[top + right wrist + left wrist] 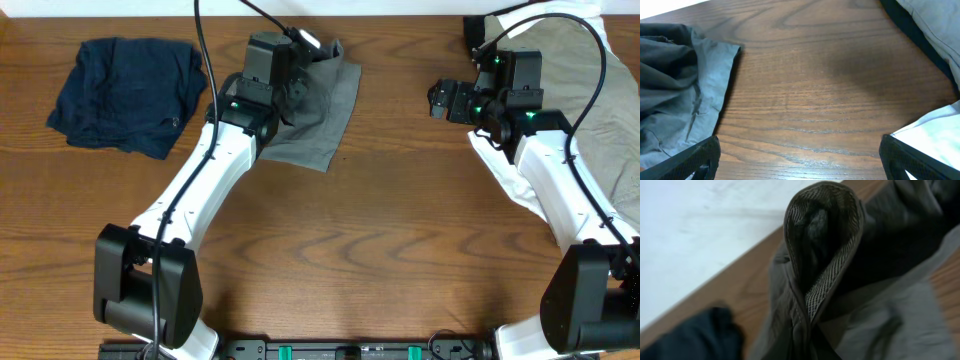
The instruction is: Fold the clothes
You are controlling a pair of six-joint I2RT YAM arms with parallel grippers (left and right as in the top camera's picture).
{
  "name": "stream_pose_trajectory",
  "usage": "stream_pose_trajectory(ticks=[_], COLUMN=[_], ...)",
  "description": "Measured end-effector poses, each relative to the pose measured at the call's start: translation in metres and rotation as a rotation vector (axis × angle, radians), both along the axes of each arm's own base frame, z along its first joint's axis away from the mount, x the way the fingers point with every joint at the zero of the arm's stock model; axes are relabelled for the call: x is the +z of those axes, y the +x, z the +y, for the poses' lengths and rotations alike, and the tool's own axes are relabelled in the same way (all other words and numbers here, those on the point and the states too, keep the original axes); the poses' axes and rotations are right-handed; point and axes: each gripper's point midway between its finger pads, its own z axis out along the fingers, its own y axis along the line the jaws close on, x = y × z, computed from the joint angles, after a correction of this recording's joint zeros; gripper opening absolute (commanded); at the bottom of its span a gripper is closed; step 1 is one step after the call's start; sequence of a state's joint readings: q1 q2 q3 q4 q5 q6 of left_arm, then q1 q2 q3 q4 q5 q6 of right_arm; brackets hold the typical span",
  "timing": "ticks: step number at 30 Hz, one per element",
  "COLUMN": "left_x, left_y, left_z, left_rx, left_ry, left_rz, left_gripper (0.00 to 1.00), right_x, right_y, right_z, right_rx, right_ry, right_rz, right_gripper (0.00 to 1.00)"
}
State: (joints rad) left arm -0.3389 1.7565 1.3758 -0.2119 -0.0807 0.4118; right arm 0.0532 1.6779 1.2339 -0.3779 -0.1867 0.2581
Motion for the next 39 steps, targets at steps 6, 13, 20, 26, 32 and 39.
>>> stream_pose_trajectory(ticks=[6, 13, 20, 26, 32, 39], left_x=[-0.035, -0.087, -0.089, -0.09, -0.093, -0.115], left_y=[-0.003, -0.013, -0.017, -0.023, -0.029, -0.031], left_z=[-0.026, -0.069, -0.086, -0.097, -0.099, -0.1], left_rx=[-0.005, -0.068, -0.093, -0.132, -0.149, -0.179], left_ry=[-0.099, -0.124, -0.161, -0.216, -0.225, -0.18], left_rz=[0.093, 0.197, 0.203, 0.236, 0.268, 0.297], left_gripper=[0.06, 0.14, 0.43, 0.6, 0.67, 0.74], right_x=[0.0, -0.002, -0.003, -0.004, -0.004, -0.004], right_y=[0.0, -0.002, -0.004, -0.004, -0.004, -0.004], right_z=[0.0, 0.0, 0.0, 0.0, 0.0, 0.0], right_rx=[0.0, 0.005, 0.015, 0.018, 0.019, 0.019], right_ry=[0.0, -0.005, -0.014, -0.017, -0.018, -0.018], right_rz=[0.0, 0.01, 0.016, 0.016, 0.016, 0.016], right_gripper=[0.99, 0.99, 0.99, 0.99, 0.99, 0.99])
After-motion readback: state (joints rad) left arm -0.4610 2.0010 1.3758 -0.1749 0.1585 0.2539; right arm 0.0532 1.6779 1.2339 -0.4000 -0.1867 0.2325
